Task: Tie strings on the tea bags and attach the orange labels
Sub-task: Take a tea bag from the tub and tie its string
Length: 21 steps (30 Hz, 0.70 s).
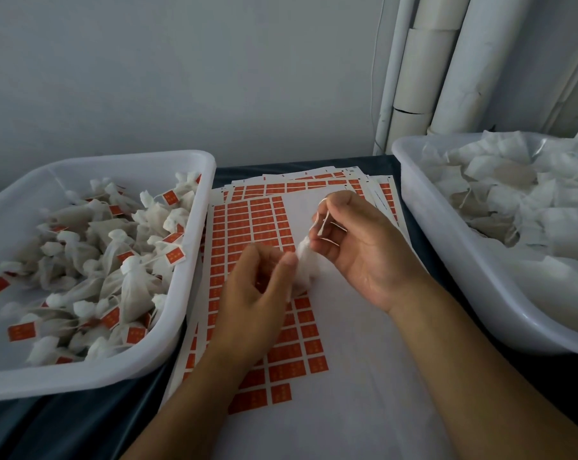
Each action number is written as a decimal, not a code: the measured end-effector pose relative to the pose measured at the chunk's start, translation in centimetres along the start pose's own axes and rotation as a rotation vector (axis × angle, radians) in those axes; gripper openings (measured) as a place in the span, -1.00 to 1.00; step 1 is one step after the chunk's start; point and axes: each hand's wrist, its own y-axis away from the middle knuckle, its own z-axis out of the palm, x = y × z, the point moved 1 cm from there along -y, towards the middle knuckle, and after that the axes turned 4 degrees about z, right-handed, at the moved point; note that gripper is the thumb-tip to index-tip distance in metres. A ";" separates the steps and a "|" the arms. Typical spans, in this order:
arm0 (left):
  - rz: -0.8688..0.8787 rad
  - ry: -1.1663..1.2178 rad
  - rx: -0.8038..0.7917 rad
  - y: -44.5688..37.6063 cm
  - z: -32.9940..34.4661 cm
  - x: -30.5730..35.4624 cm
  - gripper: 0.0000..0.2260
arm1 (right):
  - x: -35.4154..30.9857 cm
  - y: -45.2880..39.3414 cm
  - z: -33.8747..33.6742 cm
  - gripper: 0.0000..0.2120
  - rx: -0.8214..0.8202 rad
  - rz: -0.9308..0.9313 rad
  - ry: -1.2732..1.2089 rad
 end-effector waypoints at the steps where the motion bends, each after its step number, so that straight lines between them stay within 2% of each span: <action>1: -0.046 0.048 -0.026 -0.1 0.0 0.0 -0.64 | 0.0 0.0 0.0 -0.75 -0.007 -0.009 0.029; 5: -0.195 0.136 -0.217 -0.1 0.2 -0.4 -0.51 | 0.0 0.0 0.2 -0.79 -0.099 -0.018 0.124; 10: -0.305 0.172 -0.192 -0.4 -0.1 -0.7 -0.51 | 0.4 0.3 0.5 -0.78 -0.228 -0.002 0.255; 14: -0.451 0.412 -0.202 -0.8 -0.8 -0.6 -0.55 | 1.0 0.6 1.1 -0.80 -0.338 0.085 0.358; 21: -0.480 0.650 -0.230 -1.3 -1.2 -1.1 -0.58 | 2.0 0.7 1.1 -0.82 -0.374 0.141 0.531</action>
